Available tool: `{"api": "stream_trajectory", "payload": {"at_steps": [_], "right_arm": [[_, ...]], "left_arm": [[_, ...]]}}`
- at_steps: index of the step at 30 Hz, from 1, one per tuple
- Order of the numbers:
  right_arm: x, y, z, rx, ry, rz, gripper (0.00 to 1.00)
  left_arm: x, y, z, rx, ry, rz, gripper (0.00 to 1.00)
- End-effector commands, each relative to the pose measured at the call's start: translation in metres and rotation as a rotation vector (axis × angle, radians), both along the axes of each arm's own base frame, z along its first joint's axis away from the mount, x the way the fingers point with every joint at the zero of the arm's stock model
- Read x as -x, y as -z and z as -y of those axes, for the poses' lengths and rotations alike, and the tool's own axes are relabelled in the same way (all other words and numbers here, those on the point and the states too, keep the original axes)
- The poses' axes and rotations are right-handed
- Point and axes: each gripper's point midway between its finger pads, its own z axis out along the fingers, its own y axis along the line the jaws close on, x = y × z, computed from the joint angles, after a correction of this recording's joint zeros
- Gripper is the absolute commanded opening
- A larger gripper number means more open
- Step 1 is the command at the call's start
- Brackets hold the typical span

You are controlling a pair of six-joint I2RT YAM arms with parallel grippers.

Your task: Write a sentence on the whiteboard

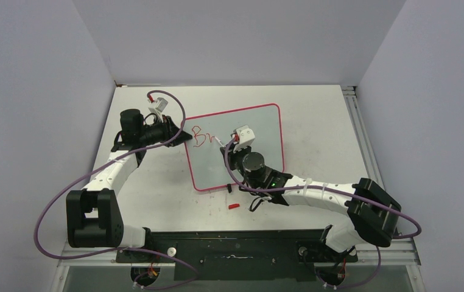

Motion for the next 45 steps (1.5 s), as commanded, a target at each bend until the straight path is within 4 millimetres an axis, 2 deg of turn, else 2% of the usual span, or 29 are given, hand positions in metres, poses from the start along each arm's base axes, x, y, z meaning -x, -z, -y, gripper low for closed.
{"api": "stream_trajectory", "payload": {"at_steps": [1,4,7,28,45], "right_arm": [[0.005,-0.035,0.003,-0.079,-0.012,0.06,0.05],[0.008,-0.047,0.004,-0.099,-0.016,0.079,0.05],[0.006,-0.047,0.004,-0.095,-0.001,0.075,0.05],[-0.011,-0.021,-0.001,-0.043,0.032,0.041,0.05],[0.003,0.007,0.012,-0.012,0.042,-0.018,0.05]], "left_arm": [[-0.002,-0.021,0.005,-0.011,0.023,0.084,0.16],[-0.002,-0.021,0.005,-0.011,0.023,0.085,0.16],[-0.002,-0.021,0.005,-0.011,0.023,0.084,0.16],[-0.001,-0.021,0.005,-0.01,0.025,0.086,0.16],[-0.002,-0.023,0.005,-0.011,0.024,0.091,0.15]]}}
